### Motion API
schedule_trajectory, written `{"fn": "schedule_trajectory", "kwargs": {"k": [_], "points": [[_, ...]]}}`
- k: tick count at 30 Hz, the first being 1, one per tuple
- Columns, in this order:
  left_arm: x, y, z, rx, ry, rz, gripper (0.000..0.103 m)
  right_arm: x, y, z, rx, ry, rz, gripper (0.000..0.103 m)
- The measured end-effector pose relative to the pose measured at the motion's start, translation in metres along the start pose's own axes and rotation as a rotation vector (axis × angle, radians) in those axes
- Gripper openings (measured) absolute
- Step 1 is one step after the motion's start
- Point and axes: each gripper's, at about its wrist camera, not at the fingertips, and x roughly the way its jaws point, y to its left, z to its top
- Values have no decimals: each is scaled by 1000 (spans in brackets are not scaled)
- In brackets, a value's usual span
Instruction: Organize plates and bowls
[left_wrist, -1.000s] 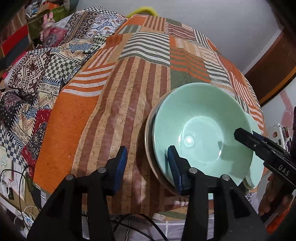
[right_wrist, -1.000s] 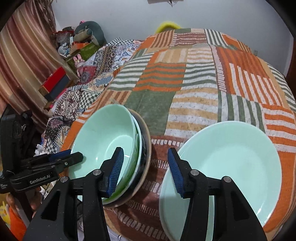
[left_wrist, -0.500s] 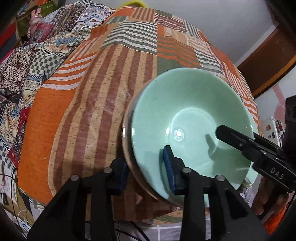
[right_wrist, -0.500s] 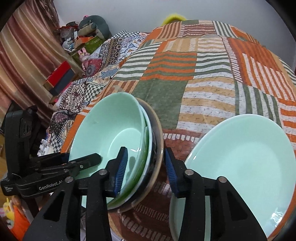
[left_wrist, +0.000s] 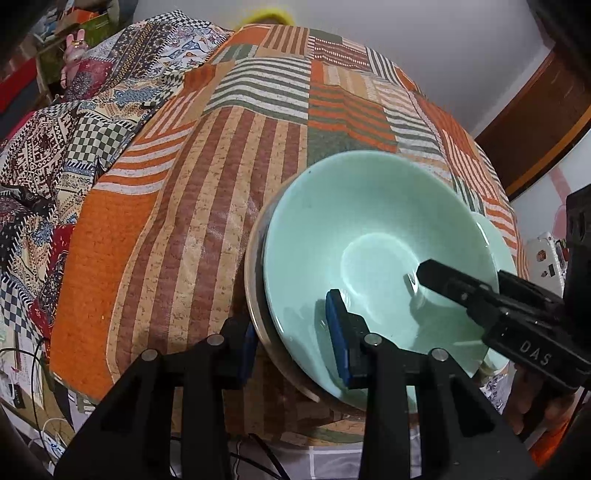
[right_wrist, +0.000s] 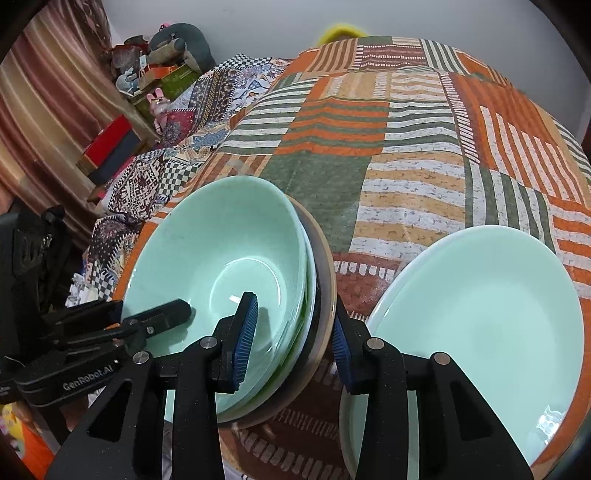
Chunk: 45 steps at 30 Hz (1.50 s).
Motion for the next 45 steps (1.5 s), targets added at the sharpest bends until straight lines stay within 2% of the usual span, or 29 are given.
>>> {"fn": "schedule_trajectory", "kwargs": {"k": [9,20,34,45], "points": [[-17,-6,1,7,-33,3,35,-12,2,-1,24,-21,19,35],[-54,-30,7,57,-116,-5,35,-51,4,5,21,-120,25,35],[-90,-81,11,132,-183,-44,35,-101,-14,2,54,-228,7,35],[-92,-124,6,193,-178,-90,35,-132,-39,-12,96,-280,-31,35]]}}
